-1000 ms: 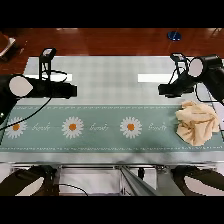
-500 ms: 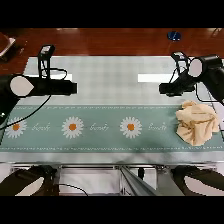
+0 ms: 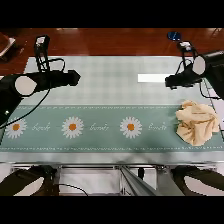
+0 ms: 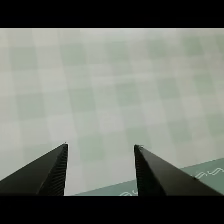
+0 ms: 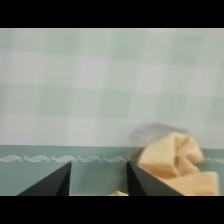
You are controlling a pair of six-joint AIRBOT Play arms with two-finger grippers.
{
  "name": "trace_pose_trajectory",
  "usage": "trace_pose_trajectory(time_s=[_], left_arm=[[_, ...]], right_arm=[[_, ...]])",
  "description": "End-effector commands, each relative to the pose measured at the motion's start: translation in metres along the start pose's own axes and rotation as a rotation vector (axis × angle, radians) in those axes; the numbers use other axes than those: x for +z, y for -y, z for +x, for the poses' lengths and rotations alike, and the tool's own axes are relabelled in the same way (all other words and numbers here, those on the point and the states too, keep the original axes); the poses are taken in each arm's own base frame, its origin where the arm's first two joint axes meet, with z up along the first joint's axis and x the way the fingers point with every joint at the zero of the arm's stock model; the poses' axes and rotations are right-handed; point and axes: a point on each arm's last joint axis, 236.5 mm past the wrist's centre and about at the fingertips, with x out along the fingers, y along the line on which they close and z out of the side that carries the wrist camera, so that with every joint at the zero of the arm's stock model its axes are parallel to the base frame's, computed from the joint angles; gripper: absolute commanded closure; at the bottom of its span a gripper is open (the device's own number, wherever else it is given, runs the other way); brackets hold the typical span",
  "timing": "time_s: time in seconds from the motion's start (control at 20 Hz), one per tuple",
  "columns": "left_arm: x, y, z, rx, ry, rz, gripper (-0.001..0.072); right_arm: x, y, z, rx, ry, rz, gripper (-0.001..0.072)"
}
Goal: Fold the shirts.
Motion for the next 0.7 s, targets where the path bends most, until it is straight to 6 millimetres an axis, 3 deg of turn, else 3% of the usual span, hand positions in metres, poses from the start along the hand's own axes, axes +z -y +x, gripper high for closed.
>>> trace_pose_trajectory(time_s=[0.0,0.15,0.25,0.35,0.45,0.55,0.65], left_arm=[[-0.024,-0.004,0.003,0.006,-0.100,-0.009,0.0197],[-0.068,-0.002,-0.002,0.002,-0.272,-0.035,0.0197],[-0.095,0.007,0.000,-0.015,-0.341,-0.029,0.0197],[-0.121,0.022,0.005,-0.046,-0.389,-0.022,0.0197],[-0.136,0.037,0.010,-0.077,-0.397,-0.020,0.0197],[-0.139,0.044,0.014,-0.088,-0.383,-0.017,0.0198],[-0.135,0.044,0.015,-0.087,-0.365,-0.018,0.0197]], right_arm=[[-0.039,0.093,-0.032,-0.265,-0.141,-0.003,0.0307],[-0.078,0.140,-0.051,-0.278,-0.073,0.267,0.0307],[-0.112,0.156,-0.046,-0.260,-0.027,0.415,0.0307],[-0.149,0.145,-0.023,-0.169,-0.049,0.537,0.0307],[-0.176,0.120,0.009,-0.052,-0.096,0.609,0.0307],[-0.187,0.099,0.036,0.038,-0.122,0.652,0.0307],[-0.185,0.090,0.053,0.076,-0.140,0.674,0.0307]])
